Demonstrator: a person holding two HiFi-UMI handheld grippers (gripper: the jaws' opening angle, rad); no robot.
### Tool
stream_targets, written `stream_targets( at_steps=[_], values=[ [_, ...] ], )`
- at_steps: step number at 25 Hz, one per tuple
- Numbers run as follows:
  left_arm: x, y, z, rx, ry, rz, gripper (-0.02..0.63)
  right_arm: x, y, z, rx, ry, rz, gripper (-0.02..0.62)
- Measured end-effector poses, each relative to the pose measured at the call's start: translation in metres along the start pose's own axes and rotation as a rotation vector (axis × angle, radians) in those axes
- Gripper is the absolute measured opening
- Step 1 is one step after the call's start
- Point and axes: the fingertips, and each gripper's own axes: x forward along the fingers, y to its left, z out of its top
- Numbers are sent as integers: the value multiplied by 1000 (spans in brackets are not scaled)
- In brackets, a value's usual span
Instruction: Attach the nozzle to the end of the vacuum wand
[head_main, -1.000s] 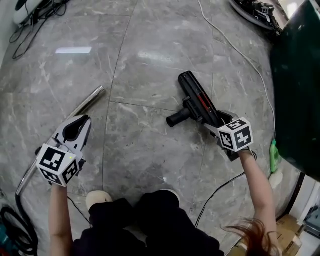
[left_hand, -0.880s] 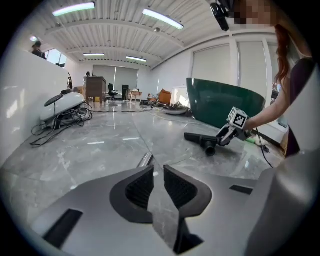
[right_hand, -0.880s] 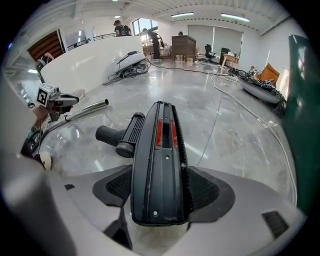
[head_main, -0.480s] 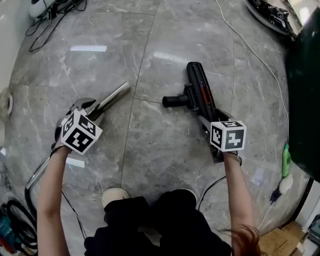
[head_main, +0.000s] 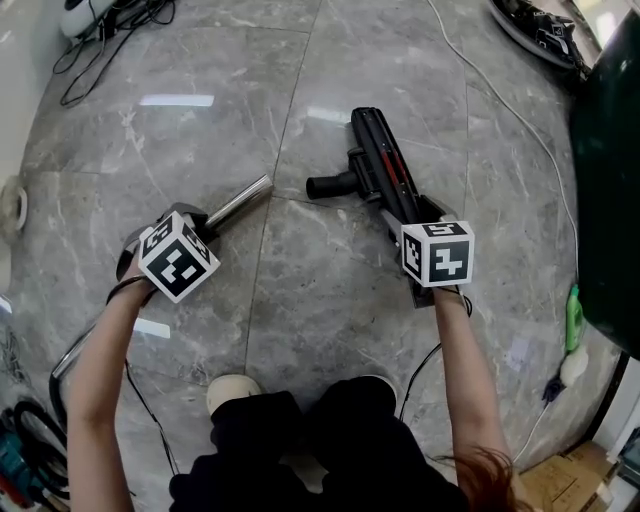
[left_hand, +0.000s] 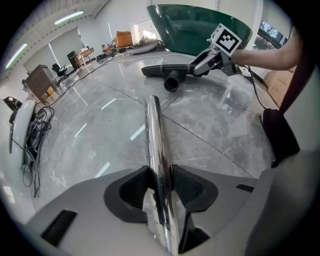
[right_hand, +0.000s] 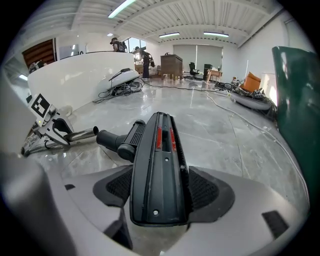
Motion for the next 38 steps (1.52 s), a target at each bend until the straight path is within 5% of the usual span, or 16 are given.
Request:
stream_targets(
  at_steps=[9, 17, 24, 27, 38],
  values=[
    [-5, -33, 4, 42, -13, -68, 160, -3, 31, 15, -148, -49, 17, 351],
    [-6, -39, 5, 49, -7, -102, 160, -1, 43, 20, -159, -73, 30, 350],
    [-2, -50, 2, 102, 22, -139, 161, -8, 50, 31, -312, -141, 90, 336],
    [-1, -50, 0, 110, 14, -141, 161, -16, 57, 36, -393, -191, 127, 281],
    [-9, -56, 11, 77, -63, -169, 160, 9, 43, 25, -237, -52, 102, 288]
  ],
)
